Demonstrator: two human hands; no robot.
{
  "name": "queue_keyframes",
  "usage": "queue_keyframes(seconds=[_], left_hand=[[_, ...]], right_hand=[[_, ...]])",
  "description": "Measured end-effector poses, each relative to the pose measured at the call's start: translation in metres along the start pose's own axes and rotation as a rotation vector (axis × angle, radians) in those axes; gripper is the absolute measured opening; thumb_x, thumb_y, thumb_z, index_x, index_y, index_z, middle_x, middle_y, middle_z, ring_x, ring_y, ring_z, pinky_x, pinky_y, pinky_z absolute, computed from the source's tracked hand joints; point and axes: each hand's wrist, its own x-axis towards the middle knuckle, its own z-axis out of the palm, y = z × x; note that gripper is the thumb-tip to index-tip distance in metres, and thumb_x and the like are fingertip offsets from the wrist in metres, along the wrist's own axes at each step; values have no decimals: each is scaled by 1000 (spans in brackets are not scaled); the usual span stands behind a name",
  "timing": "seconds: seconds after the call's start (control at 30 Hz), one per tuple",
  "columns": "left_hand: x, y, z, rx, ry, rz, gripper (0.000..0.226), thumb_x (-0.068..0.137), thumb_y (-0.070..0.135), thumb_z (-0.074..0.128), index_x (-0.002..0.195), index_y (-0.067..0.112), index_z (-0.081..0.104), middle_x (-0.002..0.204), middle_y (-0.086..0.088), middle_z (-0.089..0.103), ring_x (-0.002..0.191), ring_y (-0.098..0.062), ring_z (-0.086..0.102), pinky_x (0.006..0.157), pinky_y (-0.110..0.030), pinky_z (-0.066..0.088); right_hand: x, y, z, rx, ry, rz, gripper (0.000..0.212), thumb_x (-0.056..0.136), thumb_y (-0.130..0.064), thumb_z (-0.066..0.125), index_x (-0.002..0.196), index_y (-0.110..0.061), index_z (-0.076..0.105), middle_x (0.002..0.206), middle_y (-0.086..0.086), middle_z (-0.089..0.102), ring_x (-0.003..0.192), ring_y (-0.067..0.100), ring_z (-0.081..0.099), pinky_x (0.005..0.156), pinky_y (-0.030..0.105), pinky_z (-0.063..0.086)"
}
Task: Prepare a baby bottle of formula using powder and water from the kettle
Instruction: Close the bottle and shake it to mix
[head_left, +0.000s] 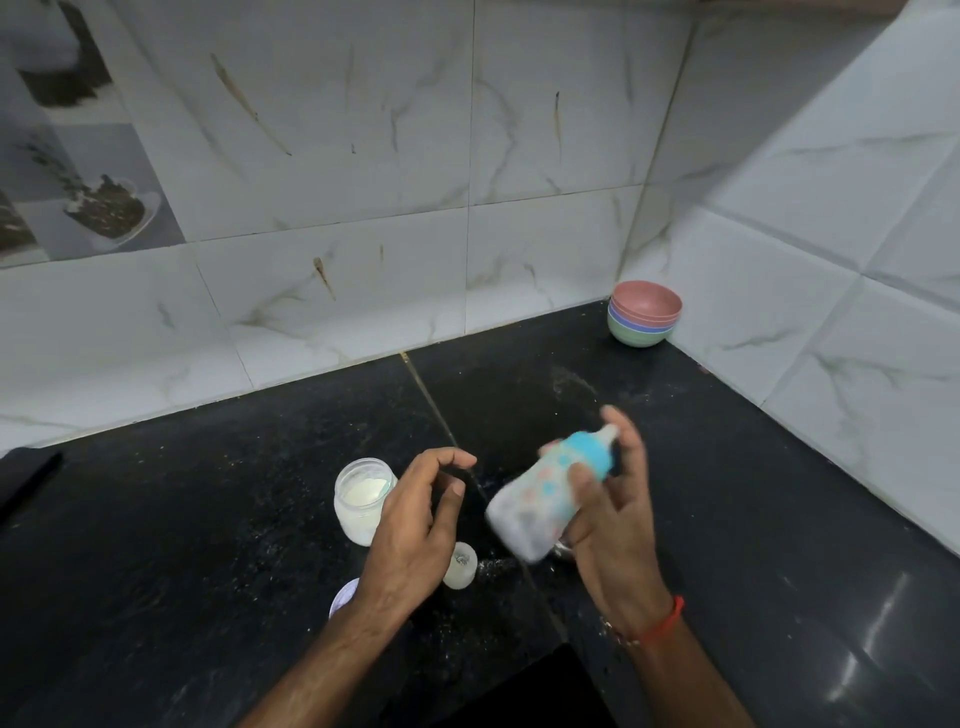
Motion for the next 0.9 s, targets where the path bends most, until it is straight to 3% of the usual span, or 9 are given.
queue_keyframes(seconds=[0.07,0.1,0.23,0.4,0.47,0.57,0.73,0.8,0.9], left_hand=[[1,-1,-1,10,-3,-1,36,102,4,59,116,36,64,108,17,68,99,-14,64,82,-20,51],[1,-1,-2,9,0,0,35,102,4,59,117,35,64,109,17,68,99,-14,64,82,-19,51],[0,1,-2,-10,3,-5,34,102,3,59,116,33,65,107,19,67,98,-11,63,81,-14,48],[3,1,-2,4,-10,8,35,102,3,58,117,33,65,107,17,68,98,-13,64,81,-16,49],[4,1,-2,3,7,9,34,102,3,59,117,33,65,105,15,68,96,-11,63,81,-14,48],[2,4,-2,0,8,9,34,102,3,59,117,33,65,106,19,67,96,-9,63,81,-12,47],[3,1,-2,16,-5,17,36,102,3,58,117,35,64,109,19,68,99,-14,64,82,-19,50],[3,3,-2,19,4,21,35,102,4,58,117,35,64,109,19,67,99,-13,64,81,-15,49],[2,4,-3,17,10,22,34,102,4,58,117,34,65,108,20,67,100,-11,63,81,-12,47]], right_hand=[[-7,3,-1,-147,-171,8,88,68,-36,93,143,-38,48,118,21,71,108,35,71,90,54,59],[-5,1,-3,-107,-139,-37,87,70,-36,92,144,-36,48,118,23,71,107,38,70,90,56,59],[12,-2,-6,284,255,-127,71,91,-30,70,152,-28,35,132,22,63,109,26,69,82,37,63],[-4,7,0,-88,-150,19,85,71,-23,91,143,-37,49,118,25,70,107,33,71,90,50,60],[3,0,-3,104,17,-38,83,75,-31,89,146,-30,46,119,23,70,108,32,71,90,51,60],[15,-2,-7,348,264,-85,57,96,-36,67,145,-24,40,118,8,71,105,23,70,74,36,64],[-6,8,4,1,-125,56,90,70,-31,93,147,-32,46,120,27,69,109,39,69,92,57,58],[1,2,2,123,-8,-21,86,75,-34,89,148,-29,44,123,27,67,108,42,68,92,60,57],[15,-3,-1,336,266,-101,74,92,-39,71,154,-21,35,128,15,64,104,21,72,82,36,62]])
